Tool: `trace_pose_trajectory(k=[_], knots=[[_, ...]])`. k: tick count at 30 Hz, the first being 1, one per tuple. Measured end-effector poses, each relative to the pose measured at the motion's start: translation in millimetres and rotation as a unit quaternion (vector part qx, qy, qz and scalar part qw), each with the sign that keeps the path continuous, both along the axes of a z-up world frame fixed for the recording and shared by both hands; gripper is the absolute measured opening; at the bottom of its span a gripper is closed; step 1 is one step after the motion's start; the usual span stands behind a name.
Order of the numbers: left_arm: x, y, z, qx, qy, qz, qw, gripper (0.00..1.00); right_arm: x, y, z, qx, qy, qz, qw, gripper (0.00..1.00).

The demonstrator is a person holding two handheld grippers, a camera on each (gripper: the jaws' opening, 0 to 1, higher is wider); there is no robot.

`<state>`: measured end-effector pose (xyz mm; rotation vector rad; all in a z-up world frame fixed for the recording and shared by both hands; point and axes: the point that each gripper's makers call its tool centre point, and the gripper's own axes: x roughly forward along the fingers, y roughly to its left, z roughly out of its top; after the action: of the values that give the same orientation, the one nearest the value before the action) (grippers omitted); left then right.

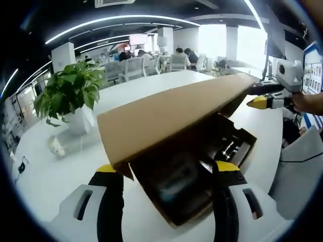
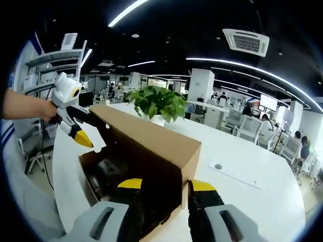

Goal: Operate the shoe box by opening the lid, removing the specified soft item, and placing it in the target area until the item is outside and the box remains undamaged.

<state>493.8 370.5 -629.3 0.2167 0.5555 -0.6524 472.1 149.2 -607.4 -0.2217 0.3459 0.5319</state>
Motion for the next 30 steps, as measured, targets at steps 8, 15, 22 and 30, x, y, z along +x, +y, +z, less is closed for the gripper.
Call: trace_pose_trajectory(k=[8, 15, 22, 30], knots=[[4.5, -0.3, 2.3, 0.001, -0.002, 0.0, 1.0, 0.7, 5.9, -1.2, 3.1, 0.0, -0.003, -0.001, 1.0, 0.29], [9.0, -0.4, 4.3, -0.001, -0.004, 0.002, 1.0, 0.7, 12.3, -2.5, 5.5, -0.002, -0.006, -0.003, 1.0, 0.27], [15.8, 1.0, 6.3, 0.001, -0.011, 0.008, 0.9999, 0.67, 20.0, -4.5, 7.7, -0.004, -0.007, -0.006, 1.0, 0.25], [26.6, 6.3, 7.6, 0.008, -0.02, 0.019, 0.9996, 0.58, 28.2, -8.5, 9.9, -0.006, -0.011, -0.009, 0.9999, 0.21]])
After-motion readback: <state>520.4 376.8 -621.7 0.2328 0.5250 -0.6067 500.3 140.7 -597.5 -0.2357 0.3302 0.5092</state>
